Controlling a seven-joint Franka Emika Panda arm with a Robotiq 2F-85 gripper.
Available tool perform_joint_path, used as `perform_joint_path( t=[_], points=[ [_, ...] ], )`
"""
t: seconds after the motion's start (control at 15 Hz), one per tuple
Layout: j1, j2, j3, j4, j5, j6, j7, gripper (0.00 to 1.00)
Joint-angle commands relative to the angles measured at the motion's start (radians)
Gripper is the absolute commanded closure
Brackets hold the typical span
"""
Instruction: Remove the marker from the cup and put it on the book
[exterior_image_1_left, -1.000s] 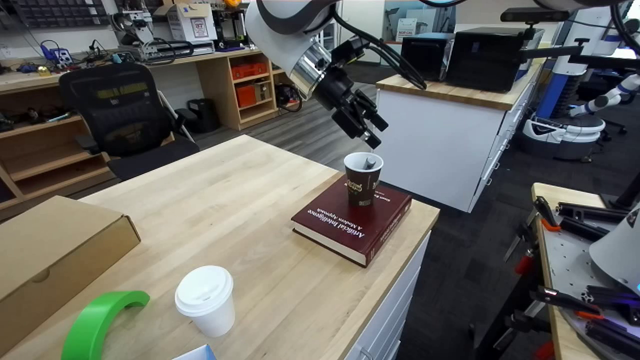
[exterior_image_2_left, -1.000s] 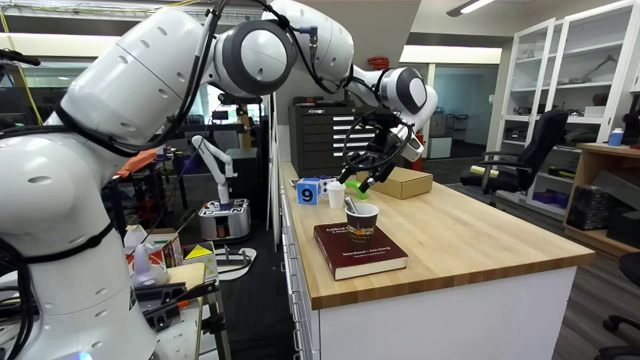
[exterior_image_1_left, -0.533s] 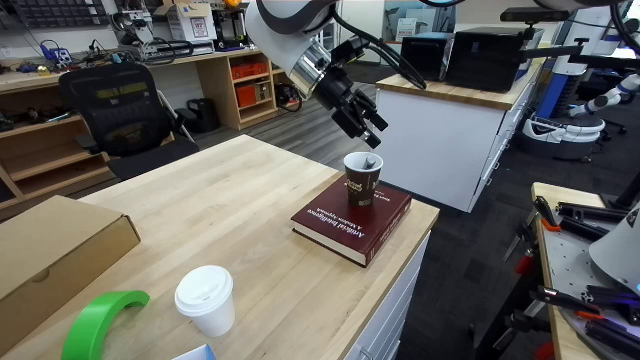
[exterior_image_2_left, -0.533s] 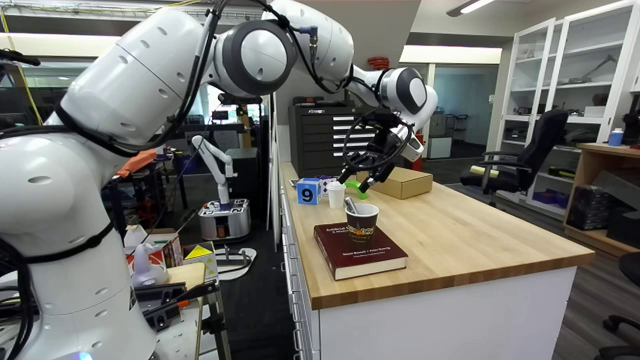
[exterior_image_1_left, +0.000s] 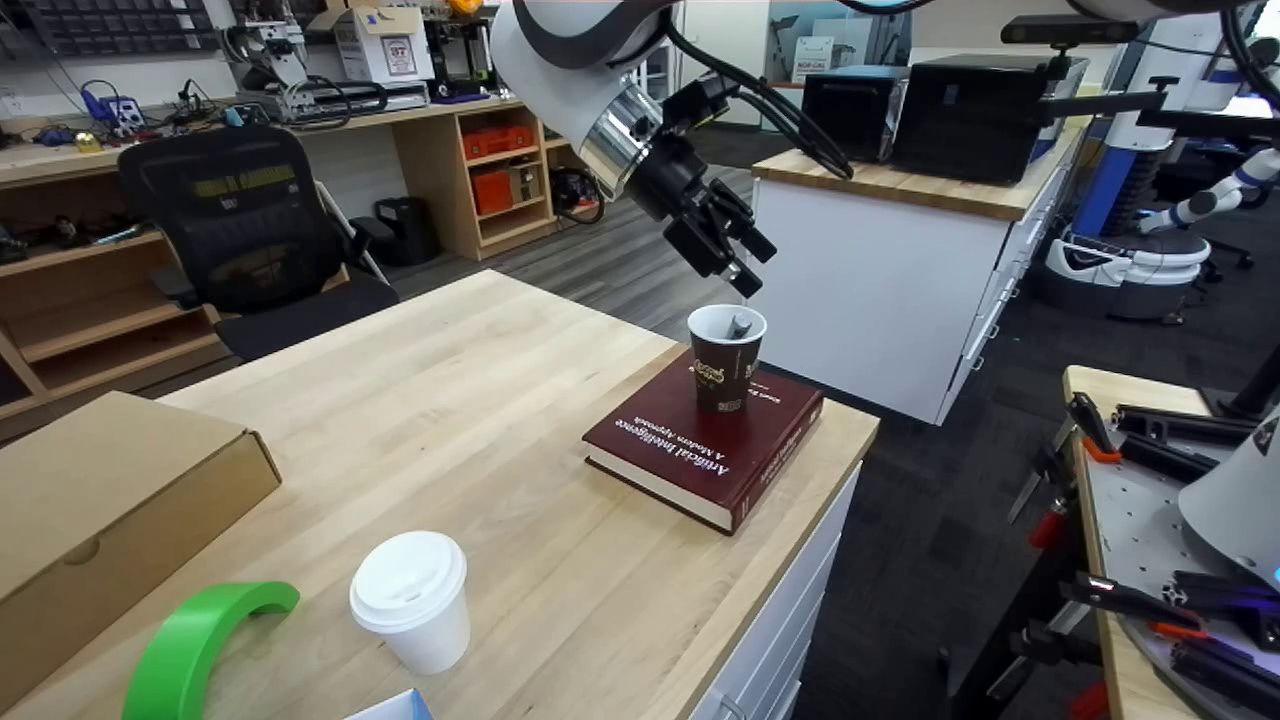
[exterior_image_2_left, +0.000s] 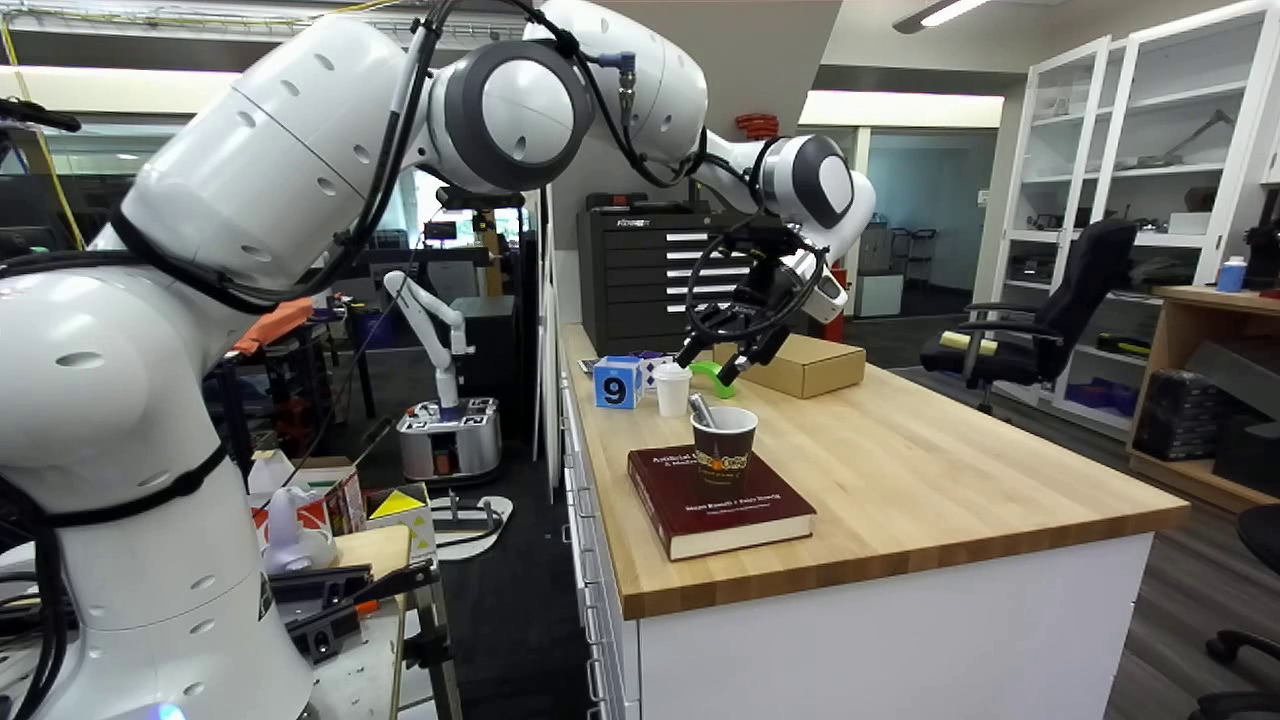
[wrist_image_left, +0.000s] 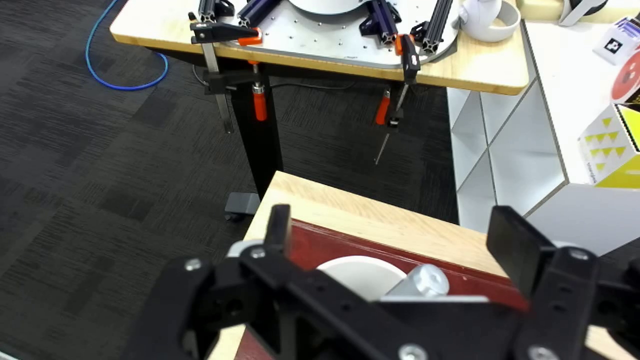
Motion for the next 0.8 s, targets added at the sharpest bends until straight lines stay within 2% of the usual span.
perform_joint_path(
  t=[0.0,0.47,0.73],
  points=[
    [0.002,0.002,-0.002,0.005,0.001,-0.004,0.0,0.0],
    [0.019,0.029,0.004,0.093,0.064,-0.027,0.07,0.0],
    [0.034,0.04,-0.003,0.101,0.094,-0.011,0.124,0.0]
  ],
)
